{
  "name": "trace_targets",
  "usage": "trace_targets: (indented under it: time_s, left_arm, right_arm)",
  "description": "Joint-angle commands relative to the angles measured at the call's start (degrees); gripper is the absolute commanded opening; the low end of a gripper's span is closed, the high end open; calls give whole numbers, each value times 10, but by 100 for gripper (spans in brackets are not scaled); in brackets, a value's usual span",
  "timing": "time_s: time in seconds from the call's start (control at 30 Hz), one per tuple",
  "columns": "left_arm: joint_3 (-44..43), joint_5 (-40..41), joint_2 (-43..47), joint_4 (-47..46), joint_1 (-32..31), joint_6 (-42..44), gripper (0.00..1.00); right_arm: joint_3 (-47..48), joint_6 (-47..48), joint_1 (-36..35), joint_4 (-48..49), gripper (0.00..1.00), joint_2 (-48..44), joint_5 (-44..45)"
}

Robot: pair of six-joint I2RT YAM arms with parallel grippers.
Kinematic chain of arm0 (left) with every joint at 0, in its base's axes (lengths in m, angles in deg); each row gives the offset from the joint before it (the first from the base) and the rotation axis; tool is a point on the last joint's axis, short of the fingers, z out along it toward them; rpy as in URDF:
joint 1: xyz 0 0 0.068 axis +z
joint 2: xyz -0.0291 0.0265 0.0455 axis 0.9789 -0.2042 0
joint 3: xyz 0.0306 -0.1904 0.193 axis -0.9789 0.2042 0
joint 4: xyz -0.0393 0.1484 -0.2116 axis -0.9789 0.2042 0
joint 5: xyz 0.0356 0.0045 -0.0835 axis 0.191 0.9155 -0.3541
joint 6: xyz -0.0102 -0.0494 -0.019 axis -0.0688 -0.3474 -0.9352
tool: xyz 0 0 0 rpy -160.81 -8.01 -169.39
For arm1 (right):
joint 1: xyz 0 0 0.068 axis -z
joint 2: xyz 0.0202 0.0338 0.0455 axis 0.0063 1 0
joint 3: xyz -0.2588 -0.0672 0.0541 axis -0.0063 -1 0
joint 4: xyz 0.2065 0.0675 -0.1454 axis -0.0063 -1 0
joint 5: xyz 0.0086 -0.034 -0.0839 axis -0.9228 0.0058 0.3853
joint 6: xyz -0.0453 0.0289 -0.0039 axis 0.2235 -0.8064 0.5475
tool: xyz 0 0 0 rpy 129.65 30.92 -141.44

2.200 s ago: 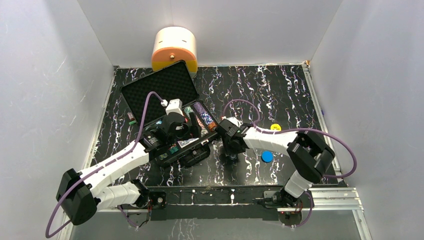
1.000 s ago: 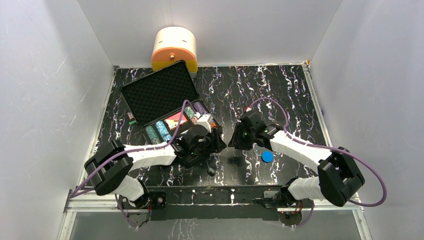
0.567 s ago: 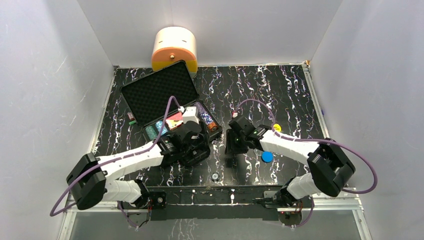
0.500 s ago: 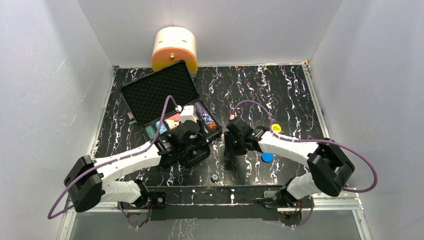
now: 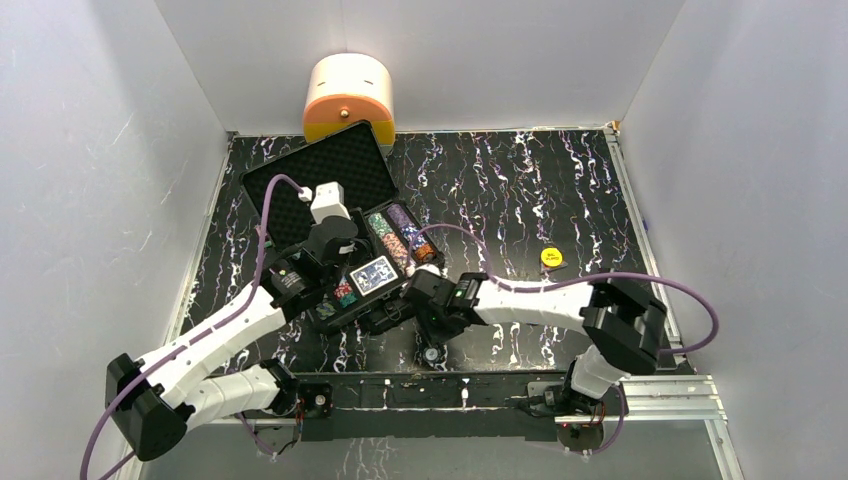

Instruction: Pack up texas hold em set

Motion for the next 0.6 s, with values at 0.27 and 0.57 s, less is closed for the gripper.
trace_targets:
  time_s: [0.27, 0.57]
  left_arm:
    - [-14, 4, 13, 22, 23, 26, 51]
    - [-19, 12, 22, 29, 30, 36, 53]
  right_arm:
    - [39, 14, -40, -31, 35, 57, 5]
    - [64, 7, -71, -54, 57, 51, 58]
